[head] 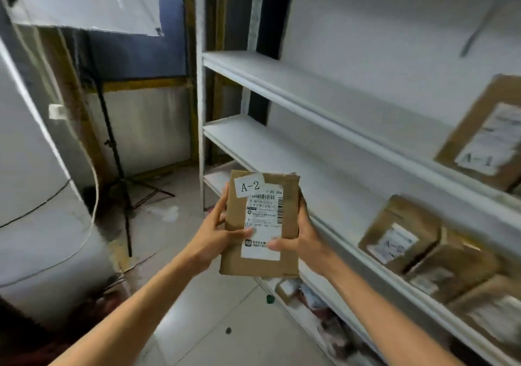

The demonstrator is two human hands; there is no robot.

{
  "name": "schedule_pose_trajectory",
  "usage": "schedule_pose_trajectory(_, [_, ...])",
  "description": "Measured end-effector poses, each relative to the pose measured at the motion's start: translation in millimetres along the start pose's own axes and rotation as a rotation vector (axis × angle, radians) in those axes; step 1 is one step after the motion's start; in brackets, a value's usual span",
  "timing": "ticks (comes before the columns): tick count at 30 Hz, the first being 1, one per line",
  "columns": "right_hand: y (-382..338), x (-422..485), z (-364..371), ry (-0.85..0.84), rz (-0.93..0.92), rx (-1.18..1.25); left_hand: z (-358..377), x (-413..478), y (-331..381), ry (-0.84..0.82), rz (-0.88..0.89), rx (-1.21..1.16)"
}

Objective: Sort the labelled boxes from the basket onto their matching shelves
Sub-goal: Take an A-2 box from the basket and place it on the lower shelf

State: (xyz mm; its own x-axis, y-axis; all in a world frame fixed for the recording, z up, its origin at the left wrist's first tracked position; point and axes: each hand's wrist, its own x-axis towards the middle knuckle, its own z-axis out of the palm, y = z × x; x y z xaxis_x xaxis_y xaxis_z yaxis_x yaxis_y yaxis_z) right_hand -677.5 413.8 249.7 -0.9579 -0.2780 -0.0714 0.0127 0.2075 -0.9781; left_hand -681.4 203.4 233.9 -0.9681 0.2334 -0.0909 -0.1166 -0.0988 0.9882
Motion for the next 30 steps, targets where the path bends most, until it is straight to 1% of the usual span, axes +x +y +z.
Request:
schedule_pose_trajectory(4, [19.6, -34.3, -26.4, 0.237, 0.065, 0.016, 40.4, 33.6, -17.5, -0.184, -0.068, 0.018])
schedule_pose_trajectory(10, [52.9, -61.9, -65.7, 0.429, 0.174, 0.037, 90.8, 76.2, -52.0, -0.37, -0.188, 0.033])
schedule_pose_trajectory(13, [71.9, -58.9, -85.3, 0.504, 0.231, 0.045, 111.9, 99.6, -65.4, -0.442, -0.203, 0.062])
schedule_pose_trajectory(17, [94.6, -45.7, -105.2, 0.555, 0.285, 0.101, 132.7, 129.7, -73.5, -0.466, -0.236, 0.138])
schedule_pose_trajectory(22, [114.8, -9.5, -133.4, 0.585, 0.32, 0.186, 146.5, 183.5, -65.1, -0.491, -0.292, 0.239])
schedule_pose_trajectory(25, [117.0, 21.5, -153.5, 0.602, 0.315, 0.207, 152.2, 218.3, -60.4, -0.479, -0.284, 0.268])
schedule_pose_trajectory(30, [114.6, 67.3, -179.7, 0.695, 0.342, 0.253, 158.1, 267.2, -54.3, -0.449, -0.267, 0.306])
